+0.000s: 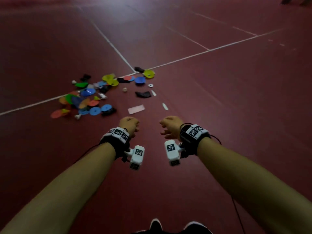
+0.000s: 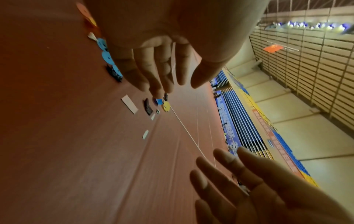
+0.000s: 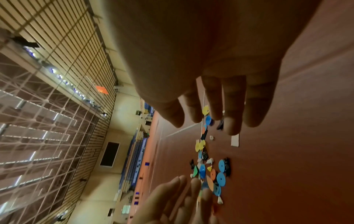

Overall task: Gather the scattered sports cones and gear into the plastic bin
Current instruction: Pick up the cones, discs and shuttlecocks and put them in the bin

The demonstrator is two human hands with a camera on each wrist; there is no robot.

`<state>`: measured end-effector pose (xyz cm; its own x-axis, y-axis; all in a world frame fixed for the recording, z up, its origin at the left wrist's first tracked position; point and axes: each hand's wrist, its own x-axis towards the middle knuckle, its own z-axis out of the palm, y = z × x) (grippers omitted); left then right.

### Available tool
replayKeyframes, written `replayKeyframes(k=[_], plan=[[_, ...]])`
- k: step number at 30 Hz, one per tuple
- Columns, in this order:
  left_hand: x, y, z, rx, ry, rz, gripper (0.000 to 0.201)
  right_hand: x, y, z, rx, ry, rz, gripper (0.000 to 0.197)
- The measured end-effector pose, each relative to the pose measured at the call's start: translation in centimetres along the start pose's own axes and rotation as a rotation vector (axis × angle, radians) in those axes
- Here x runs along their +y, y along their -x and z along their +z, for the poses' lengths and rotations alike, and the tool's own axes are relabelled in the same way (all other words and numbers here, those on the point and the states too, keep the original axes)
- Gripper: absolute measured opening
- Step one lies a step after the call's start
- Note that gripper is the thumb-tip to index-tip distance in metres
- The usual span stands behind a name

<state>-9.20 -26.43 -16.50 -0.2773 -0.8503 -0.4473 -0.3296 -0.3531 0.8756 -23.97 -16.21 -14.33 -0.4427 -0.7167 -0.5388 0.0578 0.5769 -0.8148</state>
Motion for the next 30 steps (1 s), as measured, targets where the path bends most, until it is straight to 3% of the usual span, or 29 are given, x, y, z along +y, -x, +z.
replayKeyframes(k=[8,13,19,24,30], plan=[[0.6,-13.9,-8.2,0.131,0.091,-0.113,0.011,-8.5,-15.7,9.3,-0.156,0.121,0.012,0.015],[4.9,-25.6,-11.3,0.187,0.104,-0.115,0.012,-14.7,-28.5,14.2,-0.233,0.124,0.027,0.010],[12.3,-39.7,-17.9,0.298,0.102,-0.168,0.005,-26.5,-43.0,20.9,-0.303,0.135,0.025,0.011],[16.0,-48.7,-23.1,0.310,0.154,-0.247,0.003,-33.4,-51.3,25.8,-0.368,0.279,-0.007,0.013],[17.4,-63.5,-27.5,0.270,0.194,-0.322,0.003,-37.4,-64.2,32.1,-0.356,0.451,0.005,0.025]])
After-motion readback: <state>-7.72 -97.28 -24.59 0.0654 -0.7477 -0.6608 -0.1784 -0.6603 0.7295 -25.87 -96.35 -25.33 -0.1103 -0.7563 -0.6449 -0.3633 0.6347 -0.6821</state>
